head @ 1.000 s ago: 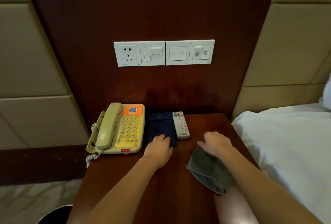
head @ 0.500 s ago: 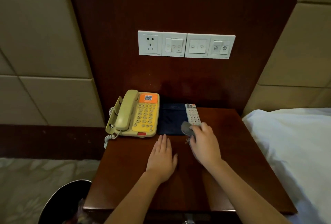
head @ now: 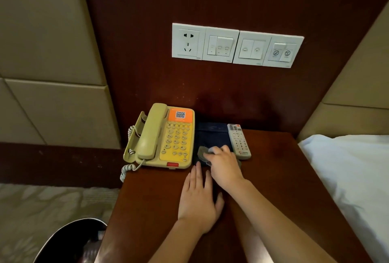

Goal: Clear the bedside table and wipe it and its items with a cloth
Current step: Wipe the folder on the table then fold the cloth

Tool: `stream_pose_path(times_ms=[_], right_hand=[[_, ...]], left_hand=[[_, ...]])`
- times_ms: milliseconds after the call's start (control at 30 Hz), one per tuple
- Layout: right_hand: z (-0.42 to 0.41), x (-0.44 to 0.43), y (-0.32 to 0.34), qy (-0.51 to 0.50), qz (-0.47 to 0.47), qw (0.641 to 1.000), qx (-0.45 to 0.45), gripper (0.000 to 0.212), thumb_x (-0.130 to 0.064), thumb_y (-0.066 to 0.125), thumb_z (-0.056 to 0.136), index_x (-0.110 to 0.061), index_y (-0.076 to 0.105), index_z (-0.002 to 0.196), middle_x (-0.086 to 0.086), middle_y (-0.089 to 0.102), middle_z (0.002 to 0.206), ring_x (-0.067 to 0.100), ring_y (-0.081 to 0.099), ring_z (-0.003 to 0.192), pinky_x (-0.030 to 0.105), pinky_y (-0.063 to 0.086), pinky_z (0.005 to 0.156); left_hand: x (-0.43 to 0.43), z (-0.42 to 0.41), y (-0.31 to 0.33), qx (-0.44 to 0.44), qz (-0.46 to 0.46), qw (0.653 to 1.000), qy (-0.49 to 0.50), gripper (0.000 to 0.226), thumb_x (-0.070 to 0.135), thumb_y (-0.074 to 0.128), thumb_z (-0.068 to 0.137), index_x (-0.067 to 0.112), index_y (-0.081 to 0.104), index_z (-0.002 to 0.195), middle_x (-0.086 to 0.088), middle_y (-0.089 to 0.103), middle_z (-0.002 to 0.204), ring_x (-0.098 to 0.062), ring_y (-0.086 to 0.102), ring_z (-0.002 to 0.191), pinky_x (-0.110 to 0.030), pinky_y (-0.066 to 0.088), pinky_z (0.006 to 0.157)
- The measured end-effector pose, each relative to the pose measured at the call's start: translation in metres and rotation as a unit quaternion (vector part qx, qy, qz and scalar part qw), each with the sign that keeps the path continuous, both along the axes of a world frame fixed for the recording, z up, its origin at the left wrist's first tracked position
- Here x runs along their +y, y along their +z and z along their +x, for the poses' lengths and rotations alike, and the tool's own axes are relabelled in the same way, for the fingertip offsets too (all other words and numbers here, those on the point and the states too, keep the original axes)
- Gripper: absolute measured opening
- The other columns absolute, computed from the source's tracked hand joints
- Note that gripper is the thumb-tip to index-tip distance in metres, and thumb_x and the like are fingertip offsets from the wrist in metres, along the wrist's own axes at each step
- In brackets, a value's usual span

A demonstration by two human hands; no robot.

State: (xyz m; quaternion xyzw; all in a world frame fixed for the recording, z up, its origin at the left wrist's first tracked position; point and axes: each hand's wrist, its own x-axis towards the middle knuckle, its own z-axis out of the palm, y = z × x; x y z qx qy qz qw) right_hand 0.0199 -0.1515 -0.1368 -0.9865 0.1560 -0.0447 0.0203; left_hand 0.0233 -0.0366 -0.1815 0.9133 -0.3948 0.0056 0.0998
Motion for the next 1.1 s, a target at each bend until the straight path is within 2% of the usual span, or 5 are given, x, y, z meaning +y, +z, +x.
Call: stream_pose_path(times_ms=[200,500,700,867,1100], right_hand=[[-0.007,-0.006,0.002,0.045,0.008,0.999,0.02,0.04,-0.013,0.043,0.097,-0.022,0.051,0.135,-0.001,0.048,0.132,0.024,0.04,0.116,0.036,0.04,0.094],[0.003,-0.006,0.006,-0.075,-0.03,0.996,0.027,0.034,-0.012,0.047,0.093,-0.017,0.058,0.125,0.002,0.053,0.132,0.027,0.04,0.117,0.039,0.04,0.096],[-0.023,-0.006,0.002,0.022,-0.038,0.999,0.02,0.046,-0.009,0.045,0.094,-0.02,0.047,0.139,-0.002,0.045,0.145,0.025,0.039,0.119,0.038,0.038,0.096],[0.025,-0.02,0.01,-0.022,-0.079,0.993,0.083,0.034,-0.014,0.05,0.093,-0.017,0.057,0.126,0.002,0.056,0.13,0.024,0.039,0.12,0.039,0.037,0.094],[0.042,-0.026,0.001,-0.008,0.032,0.997,0.075,0.057,-0.002,0.046,0.092,-0.015,0.034,0.145,0.007,0.03,0.153,0.025,0.025,0.14,0.036,0.031,0.112]], left_hand=[[0.001,-0.003,0.003,0.026,0.014,0.999,-0.02,0.087,0.056,-0.007,0.077,0.014,-0.001,0.152,-0.016,-0.016,0.156,-0.029,-0.012,0.146,-0.034,-0.01,0.113],[0.003,-0.006,0.006,0.015,0.03,0.999,-0.024,0.093,0.056,-0.015,0.07,0.013,0.001,0.152,-0.019,-0.019,0.155,-0.03,-0.012,0.146,-0.037,-0.006,0.116],[0.001,-0.005,0.004,0.061,0.01,0.998,-0.005,0.067,0.053,0.036,0.077,0.008,0.069,0.115,-0.024,0.055,0.13,-0.033,0.058,0.118,-0.041,0.043,0.095],[0.0,-0.005,-0.004,0.038,0.003,0.999,-0.002,0.065,0.052,0.04,0.074,0.008,0.071,0.11,-0.024,0.058,0.126,-0.034,0.061,0.113,-0.043,0.049,0.09],[0.0,-0.003,0.0,0.052,-0.012,0.999,0.006,0.07,0.052,0.032,0.079,0.007,0.063,0.122,-0.026,0.047,0.137,-0.035,0.051,0.125,-0.043,0.041,0.1]])
